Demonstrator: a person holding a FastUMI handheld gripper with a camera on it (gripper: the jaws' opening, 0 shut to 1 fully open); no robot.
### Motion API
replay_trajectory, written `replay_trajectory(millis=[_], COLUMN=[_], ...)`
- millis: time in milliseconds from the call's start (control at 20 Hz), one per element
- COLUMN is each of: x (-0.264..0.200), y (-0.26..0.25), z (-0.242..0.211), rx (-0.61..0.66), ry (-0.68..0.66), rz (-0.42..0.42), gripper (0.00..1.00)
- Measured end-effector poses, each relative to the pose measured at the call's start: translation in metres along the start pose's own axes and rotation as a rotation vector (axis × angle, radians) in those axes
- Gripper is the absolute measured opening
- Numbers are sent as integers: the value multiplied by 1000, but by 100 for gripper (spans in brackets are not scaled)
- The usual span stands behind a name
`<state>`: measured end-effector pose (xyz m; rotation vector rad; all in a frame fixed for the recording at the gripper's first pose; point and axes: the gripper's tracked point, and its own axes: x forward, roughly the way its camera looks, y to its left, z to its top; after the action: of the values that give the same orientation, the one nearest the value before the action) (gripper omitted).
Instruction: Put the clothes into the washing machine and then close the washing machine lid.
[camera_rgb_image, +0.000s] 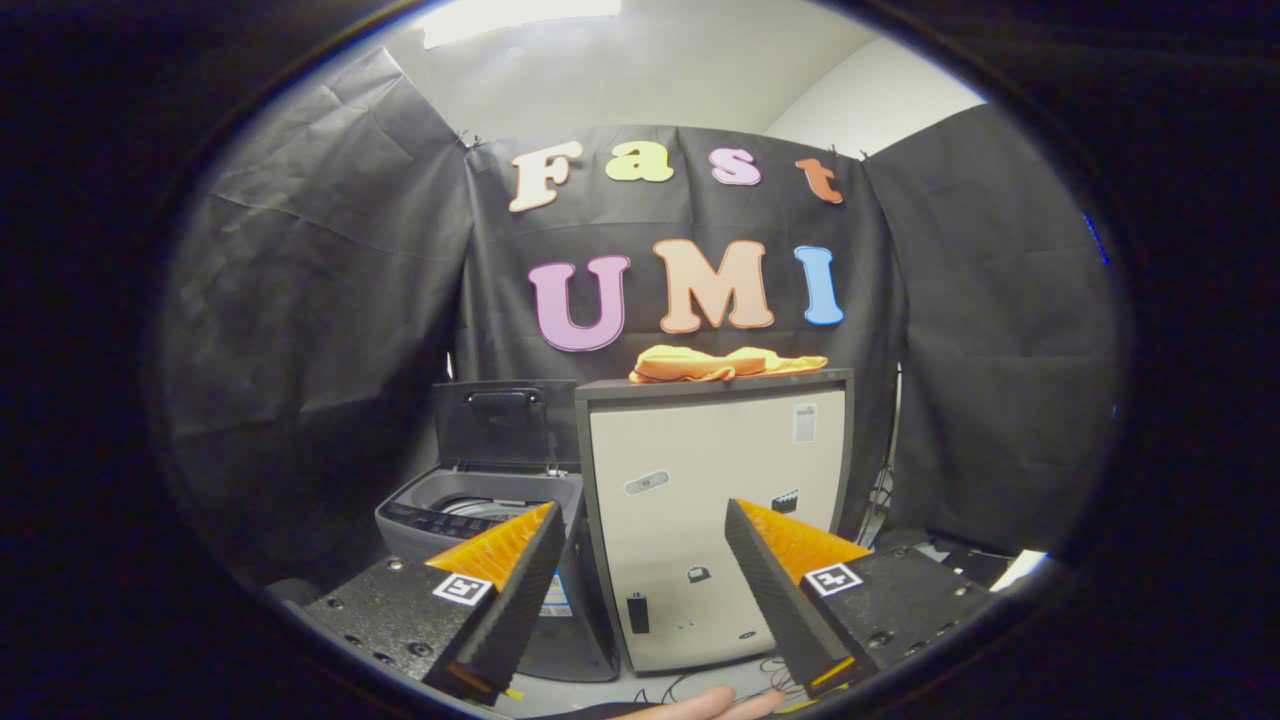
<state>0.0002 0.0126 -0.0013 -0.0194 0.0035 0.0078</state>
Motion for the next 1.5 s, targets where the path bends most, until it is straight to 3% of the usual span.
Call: replay_trajectory(millis=[750,1100,1500], x=[42,108,211], y=[-16,-24,-46], z=[12,40,113], rx=[-17,-58,-35], ry=[35,108,100], rz=[-71,-77,-112], gripper=[98,98,97])
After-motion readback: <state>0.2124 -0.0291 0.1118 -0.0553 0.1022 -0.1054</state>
